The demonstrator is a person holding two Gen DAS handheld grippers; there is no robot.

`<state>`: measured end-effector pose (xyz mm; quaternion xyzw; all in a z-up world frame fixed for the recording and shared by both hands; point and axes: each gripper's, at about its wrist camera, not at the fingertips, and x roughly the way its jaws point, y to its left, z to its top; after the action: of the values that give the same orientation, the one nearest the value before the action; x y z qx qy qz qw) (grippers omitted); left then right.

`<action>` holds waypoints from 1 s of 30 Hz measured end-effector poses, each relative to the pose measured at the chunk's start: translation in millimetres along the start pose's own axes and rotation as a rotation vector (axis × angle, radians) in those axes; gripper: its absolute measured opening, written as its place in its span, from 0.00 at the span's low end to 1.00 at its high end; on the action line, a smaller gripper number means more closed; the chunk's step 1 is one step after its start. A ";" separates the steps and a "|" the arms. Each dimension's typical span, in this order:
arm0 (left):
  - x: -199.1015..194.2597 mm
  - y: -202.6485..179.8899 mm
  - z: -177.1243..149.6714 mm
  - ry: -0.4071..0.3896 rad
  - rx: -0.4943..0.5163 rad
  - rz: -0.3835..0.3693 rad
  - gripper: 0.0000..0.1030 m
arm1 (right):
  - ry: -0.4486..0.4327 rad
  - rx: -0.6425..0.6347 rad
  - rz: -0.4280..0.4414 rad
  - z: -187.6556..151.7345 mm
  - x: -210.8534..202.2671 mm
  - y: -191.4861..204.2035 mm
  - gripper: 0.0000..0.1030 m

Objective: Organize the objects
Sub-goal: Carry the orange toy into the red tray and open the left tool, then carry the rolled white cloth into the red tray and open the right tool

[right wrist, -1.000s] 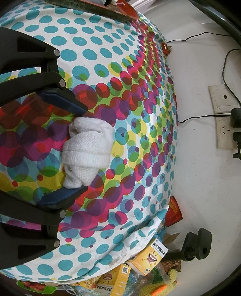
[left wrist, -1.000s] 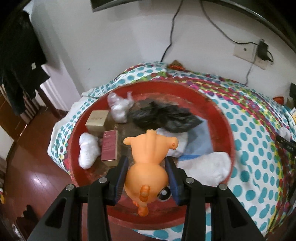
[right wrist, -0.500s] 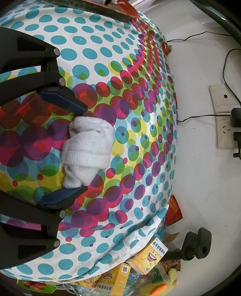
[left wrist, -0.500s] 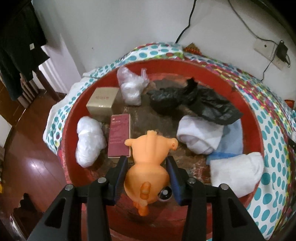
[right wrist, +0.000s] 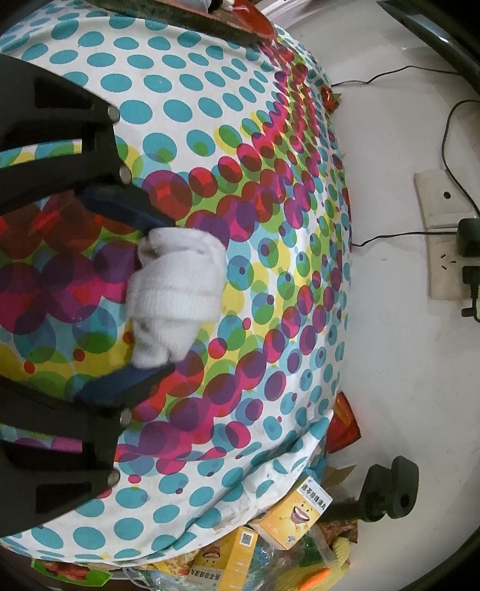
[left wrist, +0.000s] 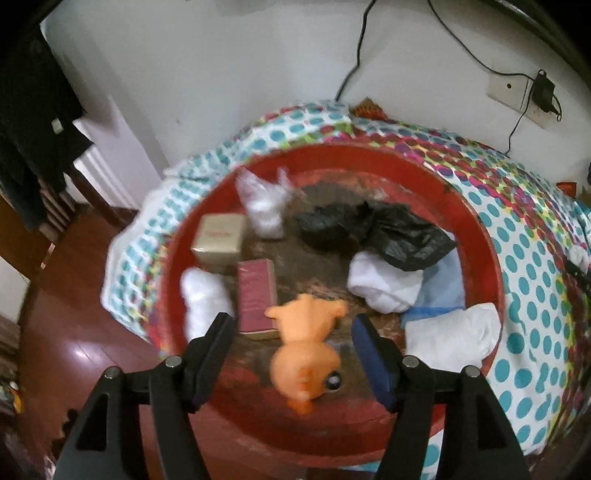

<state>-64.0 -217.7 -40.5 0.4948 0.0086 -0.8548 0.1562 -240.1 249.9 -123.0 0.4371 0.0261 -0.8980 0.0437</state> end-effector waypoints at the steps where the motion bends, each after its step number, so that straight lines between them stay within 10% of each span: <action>1: -4.0 2.5 -0.7 -0.010 0.002 0.017 0.66 | 0.004 0.006 -0.005 0.9 -0.7 1.0 0.53; 12: -41.7 7.3 -1.1 -0.112 0.028 0.018 0.66 | -0.031 0.016 0.102 6.6 -40.1 40.4 0.50; 30: -48.6 36.7 1.6 -0.107 -0.024 0.012 0.66 | 0.025 -0.311 0.396 21.7 -80.3 286.3 0.53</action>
<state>-32.8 -240.3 6.7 0.4464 0.0075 -0.8790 0.1676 -178.8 -32.3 -48.9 0.4329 0.0783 -0.8516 0.2851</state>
